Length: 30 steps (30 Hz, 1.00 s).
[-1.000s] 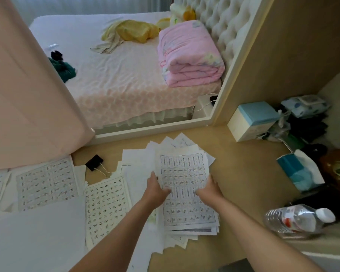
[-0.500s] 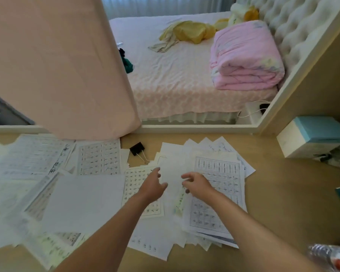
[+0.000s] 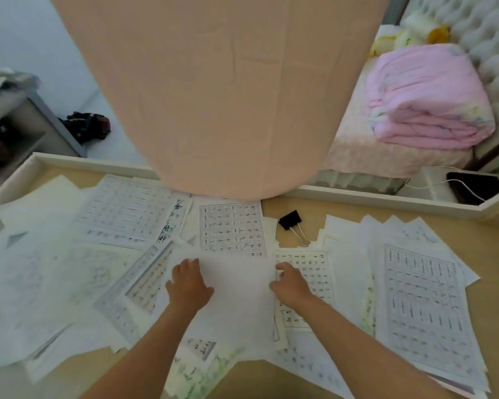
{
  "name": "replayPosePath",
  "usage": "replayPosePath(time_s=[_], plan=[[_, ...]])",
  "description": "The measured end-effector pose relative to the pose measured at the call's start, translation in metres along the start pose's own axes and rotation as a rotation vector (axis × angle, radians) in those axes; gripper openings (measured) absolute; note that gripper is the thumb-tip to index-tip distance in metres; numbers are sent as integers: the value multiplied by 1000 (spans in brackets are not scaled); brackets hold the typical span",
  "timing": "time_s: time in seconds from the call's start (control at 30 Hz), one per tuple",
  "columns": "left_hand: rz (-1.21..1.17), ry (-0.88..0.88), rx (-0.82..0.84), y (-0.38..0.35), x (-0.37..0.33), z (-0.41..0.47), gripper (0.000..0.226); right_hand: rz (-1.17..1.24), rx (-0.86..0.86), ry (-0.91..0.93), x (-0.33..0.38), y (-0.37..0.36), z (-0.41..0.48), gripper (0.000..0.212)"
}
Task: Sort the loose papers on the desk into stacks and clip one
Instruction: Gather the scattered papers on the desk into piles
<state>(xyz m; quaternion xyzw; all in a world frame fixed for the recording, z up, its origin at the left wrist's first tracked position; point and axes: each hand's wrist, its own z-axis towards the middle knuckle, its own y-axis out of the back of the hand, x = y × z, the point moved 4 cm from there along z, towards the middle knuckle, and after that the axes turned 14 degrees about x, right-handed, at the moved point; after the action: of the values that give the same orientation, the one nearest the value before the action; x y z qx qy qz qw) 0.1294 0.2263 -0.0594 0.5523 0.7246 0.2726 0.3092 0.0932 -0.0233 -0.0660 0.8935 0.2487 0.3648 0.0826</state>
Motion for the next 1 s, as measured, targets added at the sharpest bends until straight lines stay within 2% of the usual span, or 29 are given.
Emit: replayPosePath(time_s=[0.13,0.23,0.3,0.37,0.47,0.57,0.6,0.67,0.7,0.77,0.83,0.93,1.0], plan=[[-165,133,77,6,56,8,118,167,-116,-136,18,-33,11,81],[-302,112,-2,13,74,10,120,122,-75,-210,19,-49,14,79],[-470,90,-36,17,84,14,111,-10,-98,-254,21,-50,10,78],[-640,51,-25,22,92,21,86,-306,-164,-283,29,-47,7,82],[-686,-104,84,36,94,28,50,-561,-204,-99,58,-48,8,90],[-685,-257,199,48,94,27,40,-601,-139,120,93,-56,14,99],[-708,-296,215,53,95,25,33,-575,-109,154,103,-58,16,95],[-732,-344,180,59,99,21,24,-425,35,159,115,-62,24,72],[-712,-334,108,62,104,19,27,-355,120,155,118,-65,29,60],[-650,-230,-126,62,121,15,37,-295,171,138,119,-70,39,41],[-618,-8,-270,51,144,5,50,-243,91,110,119,-73,46,34],[-703,332,-185,23,169,-14,66,-339,-37,82,122,-84,53,38],[-797,392,-131,5,174,-24,73,-482,-48,29,123,-96,56,52]])
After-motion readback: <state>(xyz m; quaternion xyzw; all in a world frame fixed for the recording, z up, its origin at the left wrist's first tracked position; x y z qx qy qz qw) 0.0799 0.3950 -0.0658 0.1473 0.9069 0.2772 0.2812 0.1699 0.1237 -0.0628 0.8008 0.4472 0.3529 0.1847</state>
